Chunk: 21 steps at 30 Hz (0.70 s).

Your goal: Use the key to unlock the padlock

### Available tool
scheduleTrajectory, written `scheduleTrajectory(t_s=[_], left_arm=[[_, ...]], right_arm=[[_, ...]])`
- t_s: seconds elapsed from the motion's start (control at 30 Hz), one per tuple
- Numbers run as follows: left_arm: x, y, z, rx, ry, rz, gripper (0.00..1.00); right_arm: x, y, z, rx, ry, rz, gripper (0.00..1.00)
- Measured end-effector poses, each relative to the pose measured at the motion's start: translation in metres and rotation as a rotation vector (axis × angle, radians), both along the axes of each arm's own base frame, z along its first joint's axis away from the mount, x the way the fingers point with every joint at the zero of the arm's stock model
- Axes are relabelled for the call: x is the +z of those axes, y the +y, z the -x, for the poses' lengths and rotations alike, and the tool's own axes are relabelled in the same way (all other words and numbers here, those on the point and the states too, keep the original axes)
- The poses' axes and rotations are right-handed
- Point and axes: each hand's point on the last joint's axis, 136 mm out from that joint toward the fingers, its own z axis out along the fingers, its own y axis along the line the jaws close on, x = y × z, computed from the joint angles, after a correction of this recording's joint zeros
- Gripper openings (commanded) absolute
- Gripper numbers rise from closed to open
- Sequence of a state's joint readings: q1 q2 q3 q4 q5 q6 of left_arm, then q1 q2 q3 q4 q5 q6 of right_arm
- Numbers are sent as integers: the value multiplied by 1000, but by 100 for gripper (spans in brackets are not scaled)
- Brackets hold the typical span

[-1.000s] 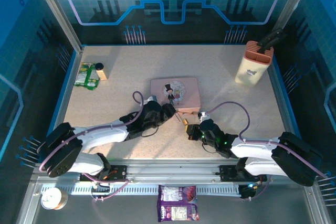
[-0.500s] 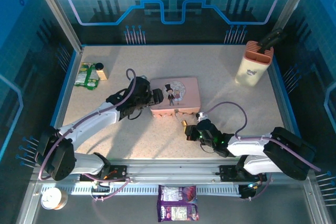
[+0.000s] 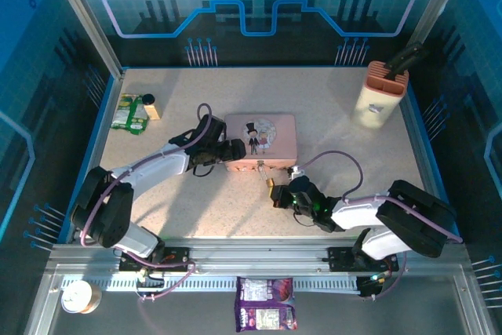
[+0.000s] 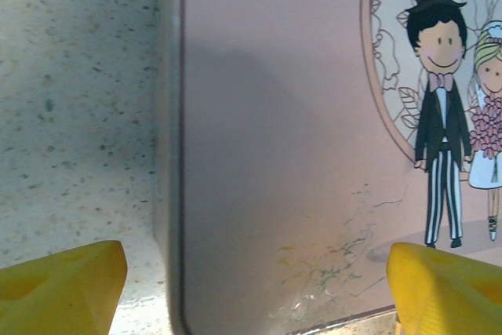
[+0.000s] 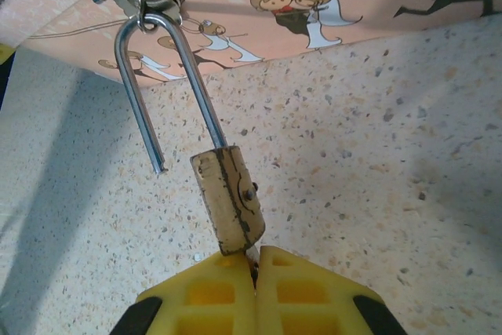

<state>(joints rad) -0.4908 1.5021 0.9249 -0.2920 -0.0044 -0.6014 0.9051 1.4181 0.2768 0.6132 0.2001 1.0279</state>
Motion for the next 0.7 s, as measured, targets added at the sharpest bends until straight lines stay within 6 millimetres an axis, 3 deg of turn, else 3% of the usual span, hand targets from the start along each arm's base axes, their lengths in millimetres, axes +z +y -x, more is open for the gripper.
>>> scheduleTrajectory(t_s=[0.5,0.7], left_arm=[[-12,-12,-4,8,-18,67,75],[-11,-28,1,-2,-33,81,73]], right_arm=[[-1,3,-3,-35,20,-46,0],[2,2,-6,-62,22,-60,0]])
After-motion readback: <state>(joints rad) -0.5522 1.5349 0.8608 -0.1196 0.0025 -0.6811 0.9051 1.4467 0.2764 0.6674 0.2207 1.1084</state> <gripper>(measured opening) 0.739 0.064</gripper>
